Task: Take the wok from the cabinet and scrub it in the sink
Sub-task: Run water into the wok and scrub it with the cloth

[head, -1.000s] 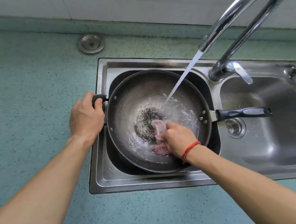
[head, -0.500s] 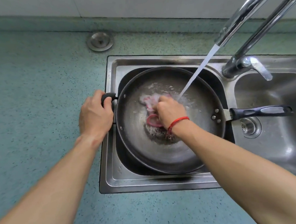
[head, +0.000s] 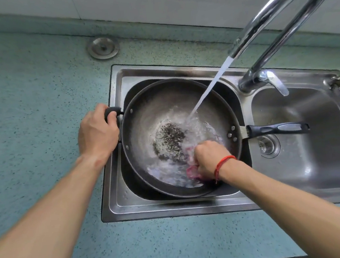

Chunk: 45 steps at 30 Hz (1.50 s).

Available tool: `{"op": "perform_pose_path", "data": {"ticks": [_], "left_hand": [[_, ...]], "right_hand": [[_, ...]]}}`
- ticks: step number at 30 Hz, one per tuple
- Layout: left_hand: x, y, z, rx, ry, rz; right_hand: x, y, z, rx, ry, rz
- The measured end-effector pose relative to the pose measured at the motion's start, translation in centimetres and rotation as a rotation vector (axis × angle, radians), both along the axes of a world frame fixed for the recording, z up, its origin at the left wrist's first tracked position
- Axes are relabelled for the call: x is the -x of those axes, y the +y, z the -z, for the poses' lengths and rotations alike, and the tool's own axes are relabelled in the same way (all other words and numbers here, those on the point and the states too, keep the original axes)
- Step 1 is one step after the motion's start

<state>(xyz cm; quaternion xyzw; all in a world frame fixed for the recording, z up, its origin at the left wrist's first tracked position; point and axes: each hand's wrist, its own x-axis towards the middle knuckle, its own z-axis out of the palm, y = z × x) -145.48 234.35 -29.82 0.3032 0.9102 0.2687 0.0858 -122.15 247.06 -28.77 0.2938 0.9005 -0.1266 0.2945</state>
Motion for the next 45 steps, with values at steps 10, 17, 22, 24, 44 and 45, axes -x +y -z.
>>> {"op": "perform_pose_path", "data": {"ticks": [10,17,22,24,44,45], "left_hand": [[0.2,-0.1,0.4,-0.009,0.002,0.017],[0.6,-0.3,0.8,-0.017,0.001,0.04],[0.5,-0.3,0.9,-0.019,0.009,0.039],[0.5,-0.2,0.9,-0.019,0.012,0.04],[0.3,-0.2,0.4,-0.009,-0.007,0.053],[0.3,-0.2,0.4,-0.009,-0.008,0.053]], "right_hand": [[7.2,-3.9,3.8,0.131,0.482,0.027],[7.8,0.0,6.4,-0.167,0.513,-0.062],[5.5,1.6,5.5,-0.312,0.305,-0.001],[3.9,2.1,4.9,-0.365,0.225,0.02],[2.5,0.2,3.9,-0.166,0.339,-0.062],[3.3,0.4,4.0,-0.187,0.365,-0.065]]}}
